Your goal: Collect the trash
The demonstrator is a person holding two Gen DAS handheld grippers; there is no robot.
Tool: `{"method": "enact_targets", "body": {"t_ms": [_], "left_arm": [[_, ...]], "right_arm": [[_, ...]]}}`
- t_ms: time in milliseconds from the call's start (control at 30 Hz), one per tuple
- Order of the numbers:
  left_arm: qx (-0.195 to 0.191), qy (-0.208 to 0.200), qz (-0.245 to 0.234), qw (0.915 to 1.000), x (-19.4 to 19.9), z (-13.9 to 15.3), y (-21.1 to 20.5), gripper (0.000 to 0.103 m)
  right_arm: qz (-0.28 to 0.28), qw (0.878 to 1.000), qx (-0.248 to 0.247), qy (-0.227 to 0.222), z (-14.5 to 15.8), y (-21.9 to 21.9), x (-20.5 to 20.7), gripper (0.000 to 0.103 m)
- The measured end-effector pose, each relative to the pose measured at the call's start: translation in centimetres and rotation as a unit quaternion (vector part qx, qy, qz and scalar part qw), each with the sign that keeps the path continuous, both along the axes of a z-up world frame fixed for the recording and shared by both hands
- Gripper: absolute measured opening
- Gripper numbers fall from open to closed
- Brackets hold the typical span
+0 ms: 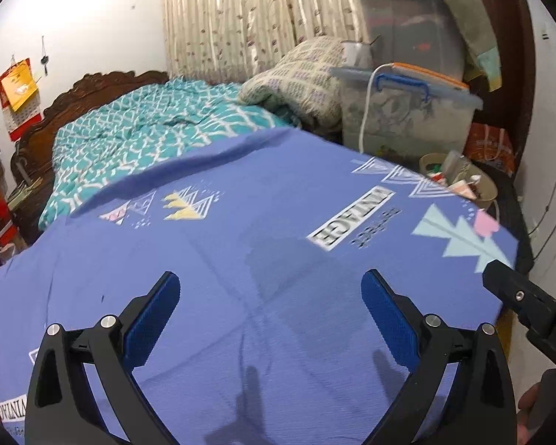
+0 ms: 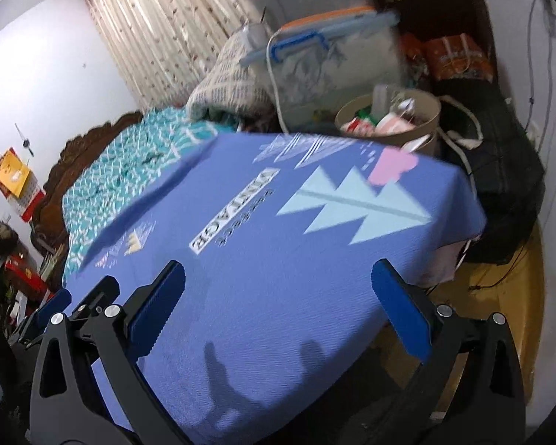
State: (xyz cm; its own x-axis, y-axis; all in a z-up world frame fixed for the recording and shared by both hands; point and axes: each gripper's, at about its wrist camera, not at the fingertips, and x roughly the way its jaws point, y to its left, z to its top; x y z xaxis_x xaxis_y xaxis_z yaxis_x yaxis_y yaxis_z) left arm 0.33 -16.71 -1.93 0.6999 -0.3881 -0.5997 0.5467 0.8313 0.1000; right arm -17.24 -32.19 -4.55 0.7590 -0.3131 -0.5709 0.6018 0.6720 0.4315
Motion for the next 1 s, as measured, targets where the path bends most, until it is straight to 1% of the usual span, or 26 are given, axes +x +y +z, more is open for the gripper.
{"method": "enact_targets", "body": {"t_ms": [133, 200, 300, 333, 433, 733, 1000], "left_arm": [[-0.007, -0.004, -0.023, 0.9997, -1.2, 1.1, -1.2, 0.094], [-0.009, -0.013, -0.031, 0.9994, -1.9, 1.7, -1.9, 0.095], [-0.015, -0.022, -0.039, 0.9989, -2.6, 2.4, -2.5, 0.094], [-0.012, -0.027, -0.035, 0.999, -2.9, 2.6, -2.7, 0.094], [-0.008, -0.034, -0.034, 0.9988, -3.4, 2.9, -3.1, 0.095], [0.007, -0.038, -0.024, 0.9989, -3.6, 2.9, -3.3, 0.095], [0.016, -0.041, -0.02, 0.9988, -3.9, 2.7, -3.3, 0.095]], "right_arm": [[-0.025, 0.999, -0.017, -0.02, 1.7, -0.5, -2.6, 0.1], [-0.036, 0.999, -0.025, -0.029, 2.4, -0.7, -3.8, 0.1], [-0.048, 0.998, -0.034, -0.038, 2.9, -0.9, -4.9, 0.1], [-0.05, 0.997, -0.037, -0.041, 2.9, -0.9, -5.0, 0.1], [-0.049, 0.997, -0.033, -0.042, 2.7, -0.7, -4.9, 0.1], [-0.041, 0.998, -0.014, -0.036, 1.2, -1.1, -4.3, 0.1], [-0.039, 0.998, -0.012, -0.04, 1.6, -1.3, -4.4, 0.1]]}}
